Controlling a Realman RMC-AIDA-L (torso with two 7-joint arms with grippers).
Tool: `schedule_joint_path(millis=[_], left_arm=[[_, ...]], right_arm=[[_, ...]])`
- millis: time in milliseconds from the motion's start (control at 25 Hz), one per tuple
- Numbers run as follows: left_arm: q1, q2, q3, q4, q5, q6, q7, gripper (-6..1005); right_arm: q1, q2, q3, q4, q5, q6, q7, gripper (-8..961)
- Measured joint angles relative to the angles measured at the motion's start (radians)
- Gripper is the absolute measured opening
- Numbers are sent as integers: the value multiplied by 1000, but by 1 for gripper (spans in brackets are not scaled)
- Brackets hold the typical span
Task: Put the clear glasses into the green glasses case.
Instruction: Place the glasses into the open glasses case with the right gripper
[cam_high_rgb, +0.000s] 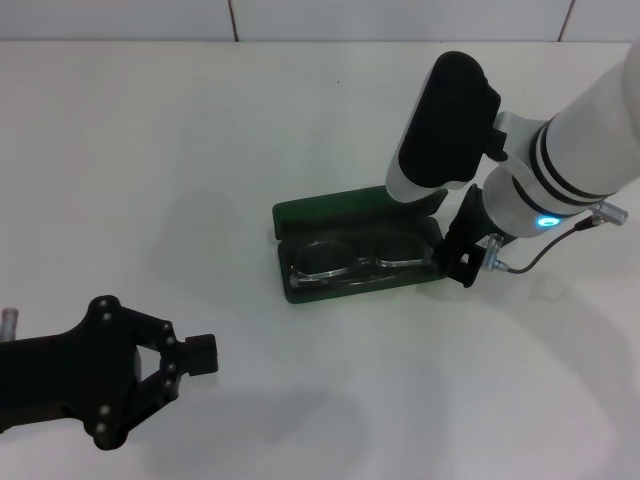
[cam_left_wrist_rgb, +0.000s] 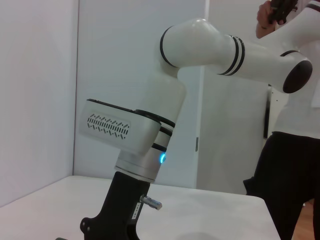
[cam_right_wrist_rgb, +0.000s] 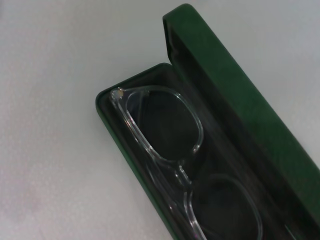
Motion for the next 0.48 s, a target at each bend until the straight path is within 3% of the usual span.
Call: schedule_joint_path(millis=[480], left_arm=[[3, 0, 0, 0, 0, 0, -2, 55]], right_arm=[[-19, -1, 4, -1, 0, 32, -18, 10]])
